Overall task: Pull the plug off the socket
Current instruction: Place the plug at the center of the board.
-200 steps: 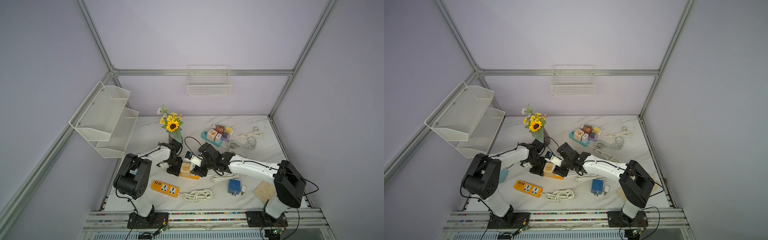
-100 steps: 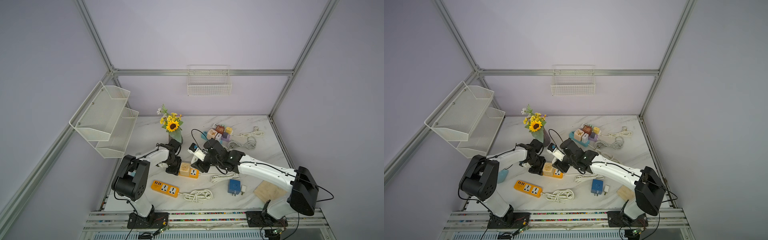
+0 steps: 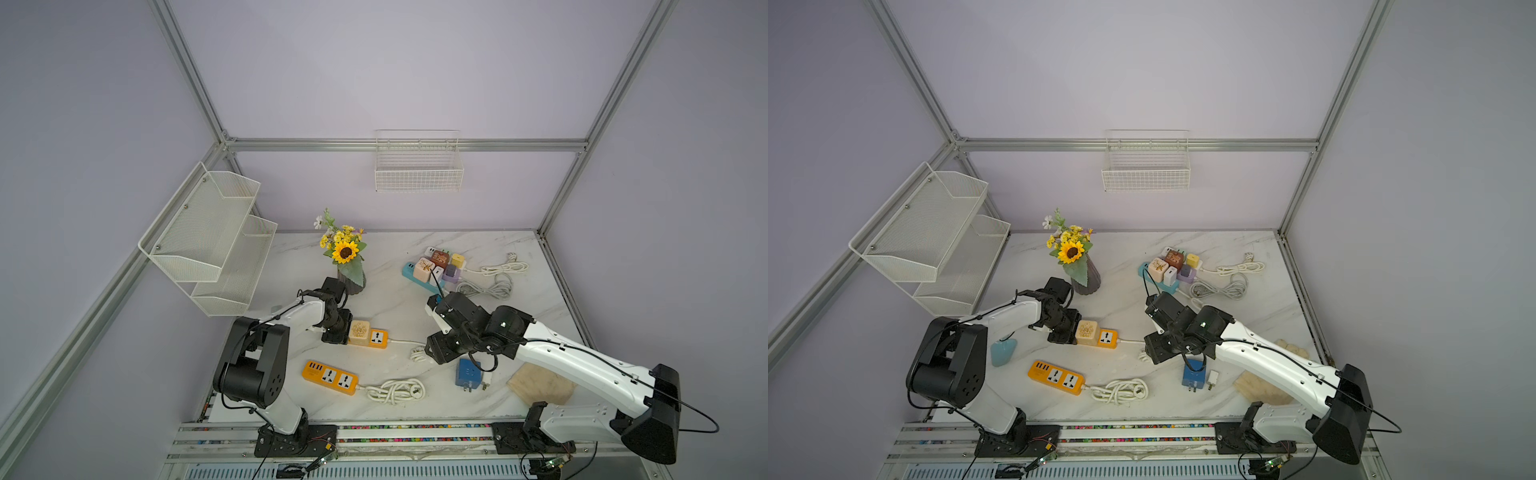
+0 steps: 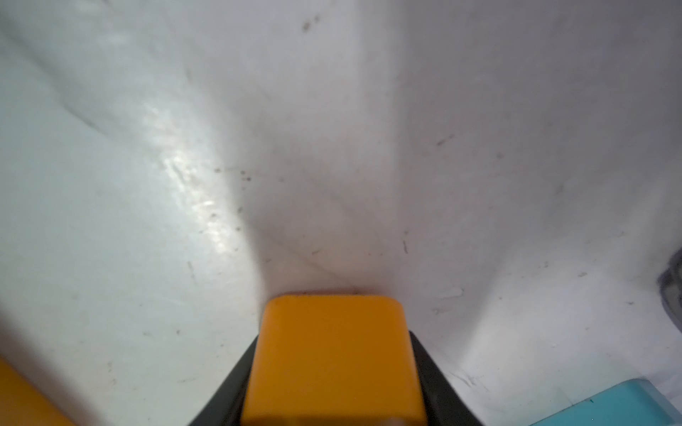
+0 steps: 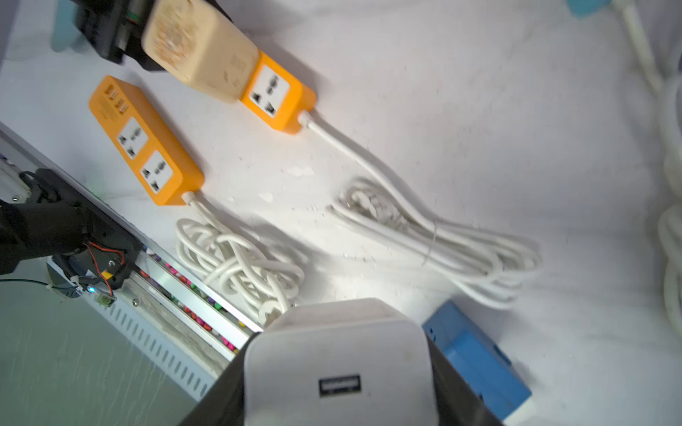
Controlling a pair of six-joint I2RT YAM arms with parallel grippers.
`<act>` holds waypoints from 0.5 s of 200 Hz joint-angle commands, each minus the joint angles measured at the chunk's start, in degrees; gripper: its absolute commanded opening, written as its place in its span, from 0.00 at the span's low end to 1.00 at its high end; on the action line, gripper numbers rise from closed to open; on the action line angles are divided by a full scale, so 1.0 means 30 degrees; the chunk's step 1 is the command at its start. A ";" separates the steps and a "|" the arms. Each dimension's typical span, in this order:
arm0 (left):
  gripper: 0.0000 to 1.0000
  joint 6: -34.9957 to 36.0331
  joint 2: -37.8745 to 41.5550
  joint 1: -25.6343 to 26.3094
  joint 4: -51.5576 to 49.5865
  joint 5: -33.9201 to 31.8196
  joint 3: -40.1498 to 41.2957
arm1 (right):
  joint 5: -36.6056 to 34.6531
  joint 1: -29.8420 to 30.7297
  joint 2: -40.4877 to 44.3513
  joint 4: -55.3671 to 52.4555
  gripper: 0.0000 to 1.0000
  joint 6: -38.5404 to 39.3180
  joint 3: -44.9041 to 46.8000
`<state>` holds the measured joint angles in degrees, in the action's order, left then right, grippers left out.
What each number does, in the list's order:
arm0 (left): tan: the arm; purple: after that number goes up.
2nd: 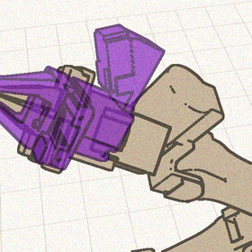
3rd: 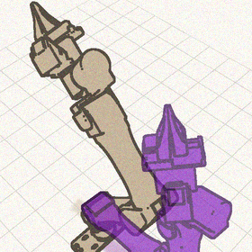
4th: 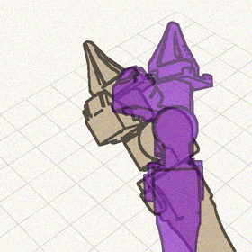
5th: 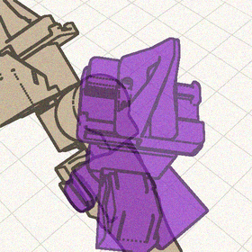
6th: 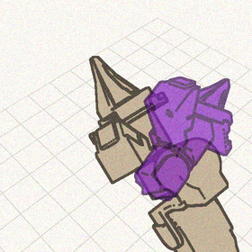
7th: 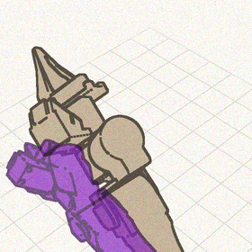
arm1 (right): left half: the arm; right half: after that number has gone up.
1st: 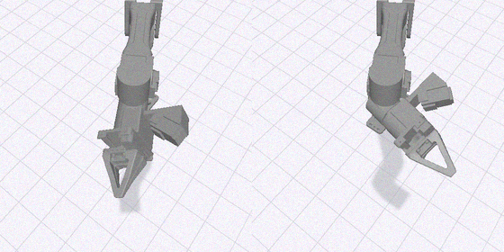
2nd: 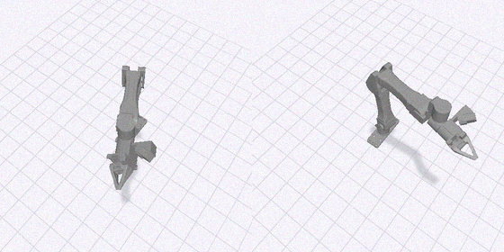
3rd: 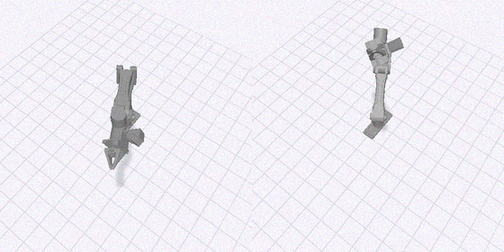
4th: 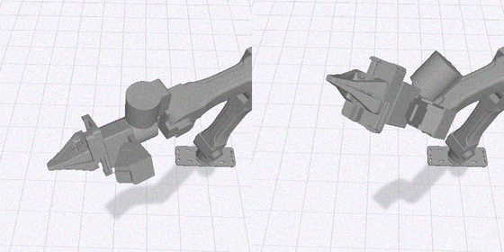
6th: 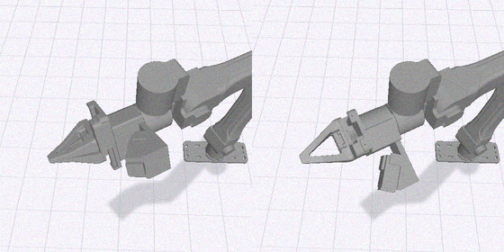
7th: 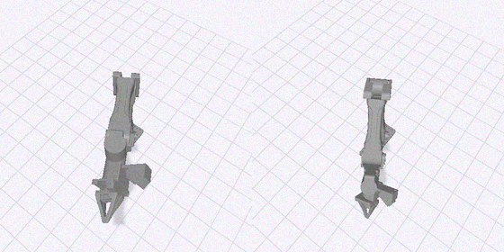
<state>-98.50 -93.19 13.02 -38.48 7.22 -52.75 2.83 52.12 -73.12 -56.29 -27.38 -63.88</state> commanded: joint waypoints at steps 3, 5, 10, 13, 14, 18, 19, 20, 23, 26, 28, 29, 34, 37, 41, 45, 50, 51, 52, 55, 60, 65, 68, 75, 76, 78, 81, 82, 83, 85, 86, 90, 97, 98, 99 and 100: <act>0.00 0.0959 -0.0349 -0.0693 -0.0232 -0.2266 0.0904 | 0.1348 -0.0056 -0.0781 -0.2478 0.26 -0.3119 0.0742; 0.00 0.1009 -0.0323 -0.0725 -0.0260 -0.2285 0.0897 | 0.1504 -0.0058 -0.0906 -0.2469 0.26 -0.3179 0.0810; 0.00 0.1135 -0.0282 -0.0803 -0.0284 -0.2291 0.0885 | 0.1766 -0.0058 -0.1243 -0.2447 0.27 -0.3250 0.0901; 0.00 0.1214 -0.0241 -0.0839 -0.0275 -0.2291 0.0859 | 0.1878 -0.0058 -0.1449 -0.2454 0.27 -0.3302 0.0898; 0.00 0.1233 -0.0234 -0.0846 -0.0287 -0.2305 0.0857 | 0.1903 -0.0058 -0.1545 -0.2465 0.27 -0.3314 0.0885; 0.00 0.1365 -0.0273 -0.0907 -0.0324 -0.2319 0.0828 | 0.1981 -0.0058 -0.1813 -0.2490 0.27 -0.3340 0.0873; 0.00 0.1381 -0.0279 -0.0909 -0.0326 -0.2320 0.0812 | 0.1998 -0.0058 -0.1874 -0.2483 0.27 -0.3347 0.0873; 0.00 0.1418 -0.0268 -0.0910 -0.0356 -0.2320 0.0790 | 0.2022 -0.0058 -0.1977 -0.2480 0.27 -0.3337 0.0873; 0.00 0.1499 -0.0294 -0.0911 -0.0445 -0.2320 0.0734 | 0.2104 -0.0051 -0.2200 -0.2455 0.27 -0.3379 0.0861; 0.00 0.1549 -0.0286 -0.0936 -0.0526 -0.2320 0.0690 | 0.2180 -0.0050 -0.2411 -0.2440 0.27 -0.3384 0.0849; 0.00 0.1604 -0.0322 -0.0954 -0.0575 -0.2320 0.0660 | 0.2225 -0.0071 -0.2566 -0.2445 0.27 -0.3384 0.0808; 0.00 0.1618 -0.0318 -0.0947 -0.0598 -0.2320 0.0641 | 0.2252 -0.0079 -0.2646 -0.2446 0.27 -0.3384 0.0782; 0.00 0.1715 -0.0315 -0.0942 -0.0715 -0.2320 0.0581 | 0.2332 -0.0087 -0.3001 -0.2460 0.27 -0.3421 0.0688; 0.00 0.1770 -0.0315 -0.0944 -0.0772 -0.2320 0.0565 | 0.2363 -0.0087 -0.3225 -0.2503 0.27 -0.3448 0.0630; 0.00 0.1787 -0.0289 -0.0955 -0.0810 -0.2335 0.0548 | 0.2457 -0.0089 -0.3515 -0.2546 0.27 -0.3471 0.0546; 0.00 0.1806 -0.0258 -0.0947 -0.0847 -0.2321 0.0562 | 0.2556 -0.0115 -0.3797 -0.2579 0.27 -0.3463 0.0484; 0.00 0.1827 -0.0214 -0.0940 -0.0855 -0.2298 0.0586 | 0.2664 -0.0117 -0.4181 -0.2655 0.27 -0.3468 0.0446; 0.00 0.1817 -0.0220 -0.0955 -0.0855 -0.2294 0.0589 | 0.2677 -0.0117 -0.4244 -0.2668 0.27 -0.3470 0.0425; 0.00 0.1827 -0.0224 -0.0948 -0.0870 -0.2293 0.0590 | 0.2698 -0.0117 -0.4320 -0.2689 0.27 -0.3457 0.0429; 0.00 0.1843 -0.0190 -0.0941 -0.0857 -0.2291 0.0595 | 0.2738 -0.0117 -0.4507 -0.2759 0.27 -0.3463 0.0399; 0.00 0.1839 -0.0117 -0.0940 -0.0926 -0.2287 0.0613 | 0.2712 -0.0131 -0.4934 -0.3001 0.27 -0.3567 0.0366; 0.00 0.1839 -0.0088 -0.0957 -0.0991 -0.2309 0.0595 | 0.2579 -0.0160 -0.5294 -0.3272 0.27 -0.3616 0.0302; 0.00 0.1863 -0.0092 -0.0942 -0.1048 -0.2319 0.0618 | 0.2485 -0.0170 -0.5544 -0.3451 0.26 -0.3608 0.0270; 0.00 0.1931 -0.0022 -0.0969 -0.1108 -0.2346 0.0594 | 0.2267 -0.0194 -0.5968 -0.3722 0.26 -0.3662 0.0240; 0.00 0.1943 -0.0022 -0.0969 -0.1128 -0.2347 0.0593 | 0.2244 -0.0199 -0.5987 -0.3744 0.25 -0.3670 0.0249; 0.00 0.1973 -0.0014 -0.0969 -0.1143 -0.2364 0.0592 | 0.2190 -0.0203 -0.6082 -0.3789 0.25 -0.3676 0.0255; 0.00 0.1982 0.0005 -0.0969 -0.1173 -0.2402 0.0559 | 0.2103 -0.0204 -0.6185 -0.3819 0.25 -0.3677 0.0235; 0.00 0.1997 0.0021 -0.0969 -0.1175 -0.2405 0.0561 | 0.2059 -0.0219 -0.6227 -0.3823 0.25 -0.3692 0.0252; 0.00 0.2019 0.0029 -0.0969 -0.1191 -0.2407 0.0562 | 0.2059 -0.0219 -0.6227 -0.3823 0.25 -0.3692 0.0252; 0.00 0.2036 0.0042 -0.0969 -0.1203 -0.2408 0.0540 | 0.1962 -0.0221 -0.6280 -0.3846 0.25 -0.3727 0.0234; 0.00 0.2039 0.0054 -0.0969 -0.1205 -0.2422 0.0537 | 0.1930 -0.0228 -0.6304 -0.3835 0.25 -0.3731 0.0246; 0.00 0.2091 0.0091 -0.0969 -0.1214 -0.2451 0.0526 | 0.1809 -0.0259 -0.6349 -0.3845 0.25 -0.3789 0.0207; 0.00 0.2140 0.0124 -0.0969 -0.1236 -0.2466 0.0533 | 0.1630 -0.0346 -0.6429 -0.3842 0.25 -0.3844 0.0147; 0.00 0.2149 0.0125 -0.0969 -0.1251 -0.2466 0.0548 | 0.1618 -0.0378 -0.6452 -0.3833 0.25 -0.3834 0.0129; 0.00 0.2154 0.0139 -0.0969 -0.1258 -0.2466 0.0555 | 0.1597 -0.0409 -0.6464 -0.3843 0.25 -0.3829 0.0120; 0.00 0.2171 0.0132 -0.0969 -0.1247 -0.2466 0.0529 | 0.1586 -0.0409 -0.6470 -0.3833 0.25 -0.3841 0.0130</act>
<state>-94.96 -92.71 10.90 -38.72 6.79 -52.51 9.37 51.72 -92.14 -64.84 -37.28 -61.63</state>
